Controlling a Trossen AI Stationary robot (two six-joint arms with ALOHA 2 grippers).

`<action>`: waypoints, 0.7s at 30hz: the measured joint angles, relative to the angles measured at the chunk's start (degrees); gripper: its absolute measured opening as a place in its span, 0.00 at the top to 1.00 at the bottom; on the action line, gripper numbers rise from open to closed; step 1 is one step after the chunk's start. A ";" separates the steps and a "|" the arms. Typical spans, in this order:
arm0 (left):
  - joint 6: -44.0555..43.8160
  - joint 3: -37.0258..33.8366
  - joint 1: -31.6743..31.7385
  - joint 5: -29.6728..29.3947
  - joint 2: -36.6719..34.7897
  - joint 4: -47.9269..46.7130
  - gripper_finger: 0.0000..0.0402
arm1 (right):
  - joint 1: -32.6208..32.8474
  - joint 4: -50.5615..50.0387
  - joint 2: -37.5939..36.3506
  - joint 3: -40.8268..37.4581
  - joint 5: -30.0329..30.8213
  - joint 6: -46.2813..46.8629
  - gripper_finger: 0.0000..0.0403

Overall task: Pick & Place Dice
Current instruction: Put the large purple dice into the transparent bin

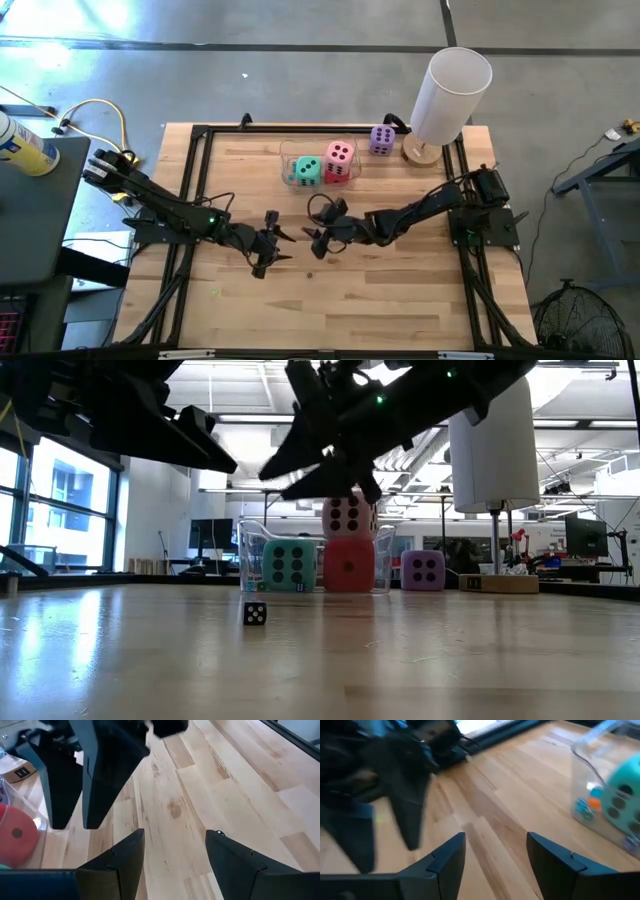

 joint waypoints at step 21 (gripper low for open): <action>0.30 0.00 0.02 0.06 0.00 -0.21 0.50 | 0.00 2.95 0.00 0.00 -1.73 -0.16 0.05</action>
